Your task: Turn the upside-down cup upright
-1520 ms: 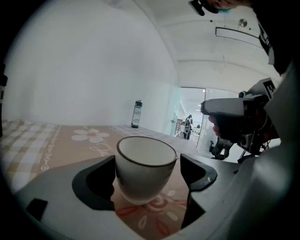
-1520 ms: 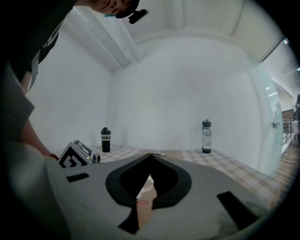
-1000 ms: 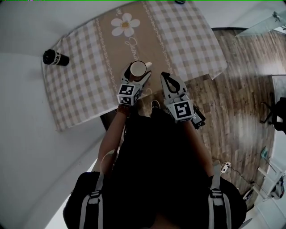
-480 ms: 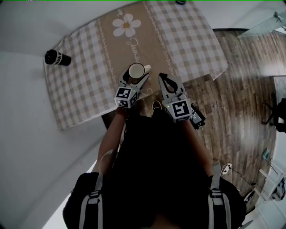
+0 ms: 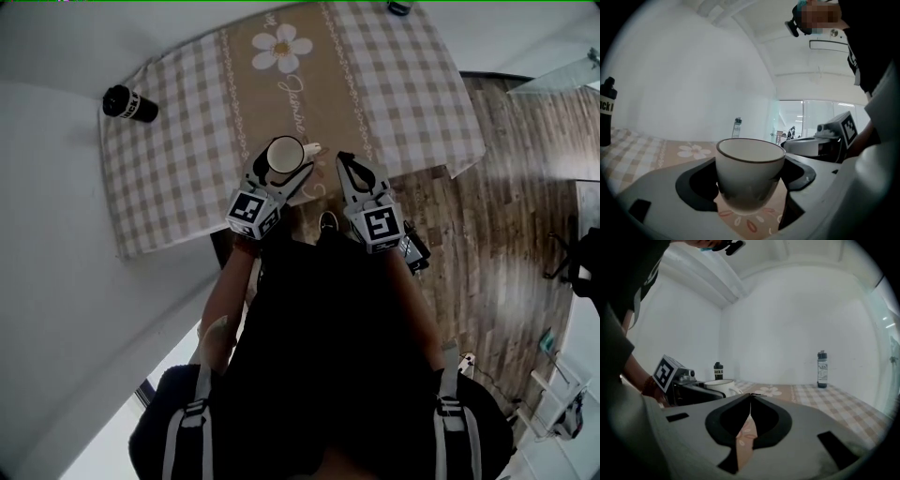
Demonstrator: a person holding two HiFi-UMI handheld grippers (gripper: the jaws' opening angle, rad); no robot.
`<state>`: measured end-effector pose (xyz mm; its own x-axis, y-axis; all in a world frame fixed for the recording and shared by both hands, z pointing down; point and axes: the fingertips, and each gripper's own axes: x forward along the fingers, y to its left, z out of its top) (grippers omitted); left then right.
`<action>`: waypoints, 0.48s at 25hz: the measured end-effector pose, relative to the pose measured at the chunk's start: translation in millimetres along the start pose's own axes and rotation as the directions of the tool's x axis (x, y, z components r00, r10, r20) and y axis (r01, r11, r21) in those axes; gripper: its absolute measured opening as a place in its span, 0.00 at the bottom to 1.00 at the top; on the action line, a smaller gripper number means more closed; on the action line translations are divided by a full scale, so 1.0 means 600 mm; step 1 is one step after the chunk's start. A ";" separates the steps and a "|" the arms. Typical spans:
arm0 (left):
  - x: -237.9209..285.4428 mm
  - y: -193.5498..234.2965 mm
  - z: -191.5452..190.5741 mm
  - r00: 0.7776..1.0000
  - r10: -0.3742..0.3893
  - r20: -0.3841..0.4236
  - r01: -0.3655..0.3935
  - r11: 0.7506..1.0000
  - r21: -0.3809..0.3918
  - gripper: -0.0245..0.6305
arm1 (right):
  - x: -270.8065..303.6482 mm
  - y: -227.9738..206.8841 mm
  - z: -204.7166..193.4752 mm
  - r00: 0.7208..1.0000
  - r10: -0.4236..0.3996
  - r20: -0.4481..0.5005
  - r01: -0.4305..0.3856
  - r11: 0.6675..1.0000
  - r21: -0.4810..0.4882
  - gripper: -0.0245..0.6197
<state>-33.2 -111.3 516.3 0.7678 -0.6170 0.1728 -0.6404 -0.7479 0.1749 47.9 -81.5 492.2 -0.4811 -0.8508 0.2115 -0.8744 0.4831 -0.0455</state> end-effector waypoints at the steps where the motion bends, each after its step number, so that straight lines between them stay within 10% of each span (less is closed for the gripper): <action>1: -0.009 -0.003 0.015 1.000 -0.002 0.016 0.002 1.000 0.001 0.65 | 0.003 0.006 0.004 1.000 0.024 0.006 -0.024 1.000 -0.009 0.09; 12: -0.061 -0.021 0.084 0.997 0.038 0.074 -0.038 0.999 0.004 0.65 | 0.033 0.074 0.055 0.976 0.189 0.110 -0.182 0.981 -0.068 0.21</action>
<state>-52.2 -91.9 458.9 0.7426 -0.6612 0.1069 -0.6690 -0.7249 0.1643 -2.6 -83.9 462.0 -0.6414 -0.7619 0.0904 -0.7659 0.6427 -0.0171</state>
